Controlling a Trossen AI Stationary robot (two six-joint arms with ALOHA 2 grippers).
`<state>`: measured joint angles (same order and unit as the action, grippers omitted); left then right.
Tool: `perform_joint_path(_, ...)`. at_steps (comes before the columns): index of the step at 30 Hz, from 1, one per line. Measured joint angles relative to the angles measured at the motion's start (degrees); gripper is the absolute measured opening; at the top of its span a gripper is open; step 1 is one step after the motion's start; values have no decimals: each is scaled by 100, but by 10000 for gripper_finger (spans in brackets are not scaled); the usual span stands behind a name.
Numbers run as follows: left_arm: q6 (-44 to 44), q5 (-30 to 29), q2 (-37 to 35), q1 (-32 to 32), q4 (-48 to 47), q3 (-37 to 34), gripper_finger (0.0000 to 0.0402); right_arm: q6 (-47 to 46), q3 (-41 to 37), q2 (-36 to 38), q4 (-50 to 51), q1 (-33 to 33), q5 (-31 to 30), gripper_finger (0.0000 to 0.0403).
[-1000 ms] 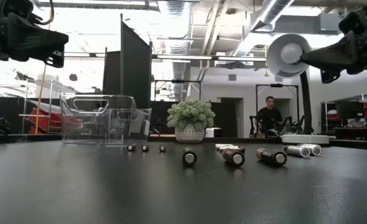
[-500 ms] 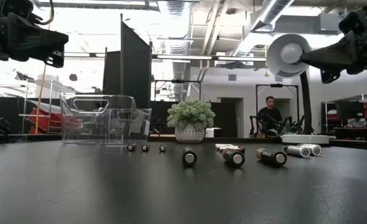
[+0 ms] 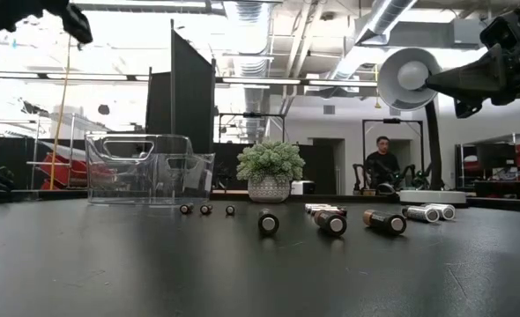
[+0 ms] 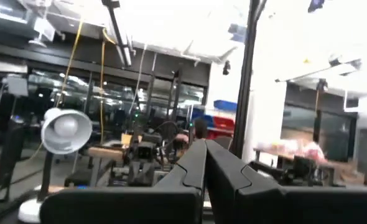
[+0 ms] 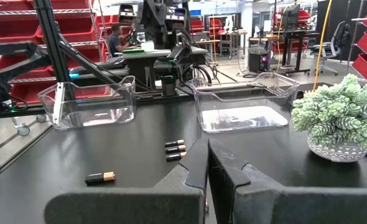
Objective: Sort batteries
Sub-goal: Put the copper and black battery into the top transparent bin
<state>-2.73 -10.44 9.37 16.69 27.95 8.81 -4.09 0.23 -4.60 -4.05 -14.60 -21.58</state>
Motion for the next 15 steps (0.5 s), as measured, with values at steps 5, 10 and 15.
perform_joint_path(5,487,11,1182,0,0,572,4,41,1,2,0,-1,0,31)
perform_joint_path(10,574,-287,2512,-11,-55,1087,4,1653,1,-1,0,43,-1,31)
perform_joint_path(15,989,-653,3882,-108,-71,1478,11,1901,1,0,-3,46,-1,31)
